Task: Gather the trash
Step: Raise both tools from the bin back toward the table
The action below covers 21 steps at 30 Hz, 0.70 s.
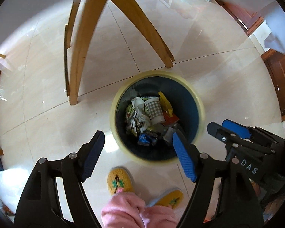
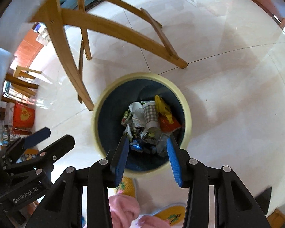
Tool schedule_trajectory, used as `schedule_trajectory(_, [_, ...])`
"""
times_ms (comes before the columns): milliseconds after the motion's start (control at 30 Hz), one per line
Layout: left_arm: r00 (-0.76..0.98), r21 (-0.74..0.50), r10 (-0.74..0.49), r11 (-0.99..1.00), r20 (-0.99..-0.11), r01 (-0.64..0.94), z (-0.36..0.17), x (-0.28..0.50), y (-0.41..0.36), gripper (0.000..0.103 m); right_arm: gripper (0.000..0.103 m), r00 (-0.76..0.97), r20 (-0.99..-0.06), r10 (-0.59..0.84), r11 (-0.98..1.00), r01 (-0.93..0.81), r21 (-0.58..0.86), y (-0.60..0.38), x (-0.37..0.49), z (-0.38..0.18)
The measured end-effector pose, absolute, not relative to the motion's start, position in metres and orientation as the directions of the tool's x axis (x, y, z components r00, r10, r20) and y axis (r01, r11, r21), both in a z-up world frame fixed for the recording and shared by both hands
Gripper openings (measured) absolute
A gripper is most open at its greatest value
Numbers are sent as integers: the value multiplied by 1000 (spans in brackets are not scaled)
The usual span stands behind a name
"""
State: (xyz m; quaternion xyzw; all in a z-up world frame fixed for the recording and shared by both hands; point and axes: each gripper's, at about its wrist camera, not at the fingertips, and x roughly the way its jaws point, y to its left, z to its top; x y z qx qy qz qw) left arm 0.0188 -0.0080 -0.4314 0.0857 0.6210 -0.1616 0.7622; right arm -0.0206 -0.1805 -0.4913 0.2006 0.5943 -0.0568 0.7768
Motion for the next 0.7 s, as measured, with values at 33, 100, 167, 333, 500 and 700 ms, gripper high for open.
schedule_trajectory(33, [177, -72, -140, 936, -974, 345, -416, 16, -5, 71, 42, 292, -944, 153, 910, 330, 250, -180, -25, -480])
schedule_trajectory(100, [177, -74, -141, 938, -974, 340, -391, 12, -2, 71, 42, 306, -939, 157, 907, 331, 260, -179, -32, -456])
schedule_trajectory(167, [182, -81, -149, 939, -972, 335, -358, 9, 2, 71, 42, 322, -933, 162, 904, 331, 271, -177, -40, -426])
schedule_trajectory(333, [217, -96, -177, 936, -960, 340, -279, 1, 8, 71, 42, 375, -912, 167, 894, 333, 301, -172, -55, -347])
schedule_trajectory(500, [272, -110, -204, 939, -940, 324, -204, -5, 13, 71, 42, 432, -889, 152, 899, 313, 306, -169, -66, -270])
schedule_trajectory(700, [339, -126, -231, 944, -912, 304, -122, -11, 23, 71, 42, 484, -865, 133, 918, 270, 292, -162, -80, -183])
